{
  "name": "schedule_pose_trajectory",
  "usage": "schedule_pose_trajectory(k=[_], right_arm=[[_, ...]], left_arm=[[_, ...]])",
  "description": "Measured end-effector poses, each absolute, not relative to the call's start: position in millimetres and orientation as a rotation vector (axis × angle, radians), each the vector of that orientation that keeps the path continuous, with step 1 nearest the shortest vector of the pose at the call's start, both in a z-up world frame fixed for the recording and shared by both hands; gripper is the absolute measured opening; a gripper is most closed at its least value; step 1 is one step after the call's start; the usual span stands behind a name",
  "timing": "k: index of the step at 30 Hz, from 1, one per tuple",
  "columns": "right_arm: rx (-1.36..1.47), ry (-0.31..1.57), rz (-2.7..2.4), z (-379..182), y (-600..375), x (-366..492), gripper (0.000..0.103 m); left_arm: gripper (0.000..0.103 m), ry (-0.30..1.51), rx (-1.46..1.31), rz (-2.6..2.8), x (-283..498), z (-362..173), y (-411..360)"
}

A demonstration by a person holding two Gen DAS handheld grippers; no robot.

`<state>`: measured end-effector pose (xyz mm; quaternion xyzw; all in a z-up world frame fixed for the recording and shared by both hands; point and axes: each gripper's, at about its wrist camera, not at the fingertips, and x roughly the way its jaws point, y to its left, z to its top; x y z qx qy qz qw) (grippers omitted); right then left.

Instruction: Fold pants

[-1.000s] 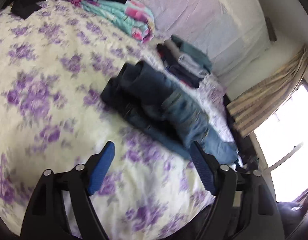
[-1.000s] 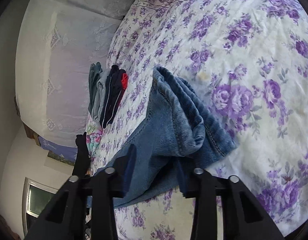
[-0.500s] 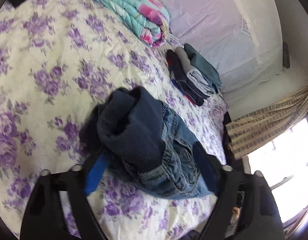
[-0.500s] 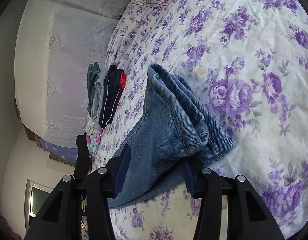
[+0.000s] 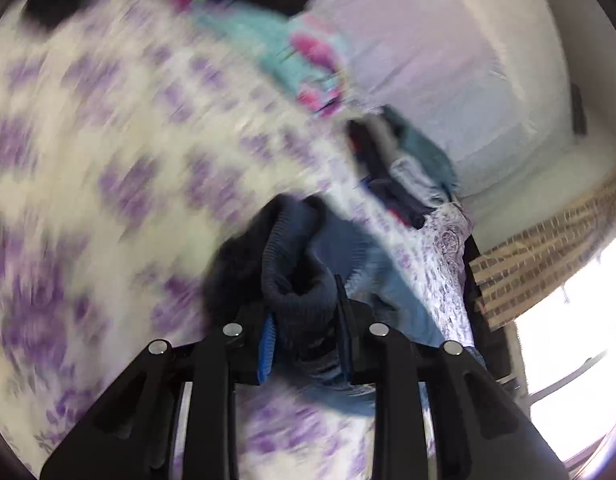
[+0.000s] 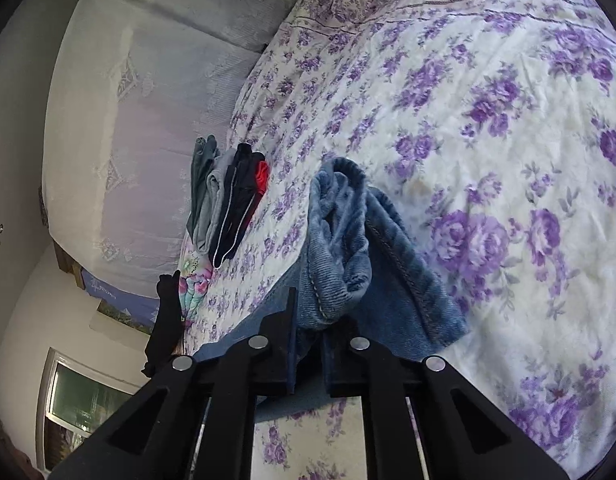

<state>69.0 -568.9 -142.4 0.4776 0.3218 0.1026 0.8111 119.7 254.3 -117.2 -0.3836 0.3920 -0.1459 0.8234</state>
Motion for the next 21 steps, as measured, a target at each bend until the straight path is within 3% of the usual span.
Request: schedule_pose_trajectory(k=[3,9,11,13,15,18,21], right_arm=[[1.079,0.724,0.194,-163,-575,69,0.009],[1.071,0.704,0.206,-158,-573,68,0.009],[1.065,0.695,0.209,-154,-573,68,0.009],[1.063,0.687,0.212,-153,-574,67,0.009],[1.069,0.696,0.201,-157,-576,66,0.009],[1.083,0.742,0.186,-173,-580,61,0.01],[1.069,0.78,0.177,-170,-582,52,0.015]], left_arm=[[0.03,0.817,-1.025,-0.378,103,-143,279],[0.028,0.694,-0.749,-0.255,75,-58,273],[0.033,0.672,-0.657,-0.298,77,-32,248],[0.061,0.674,-0.572,-0.341,88,-19,211],[0.07,0.697,-0.47,-0.308,101,-23,182],[0.068,0.875,-0.365,-0.201,134,-70,159],[0.064,0.831,-0.289,-0.204,117,-75,156]])
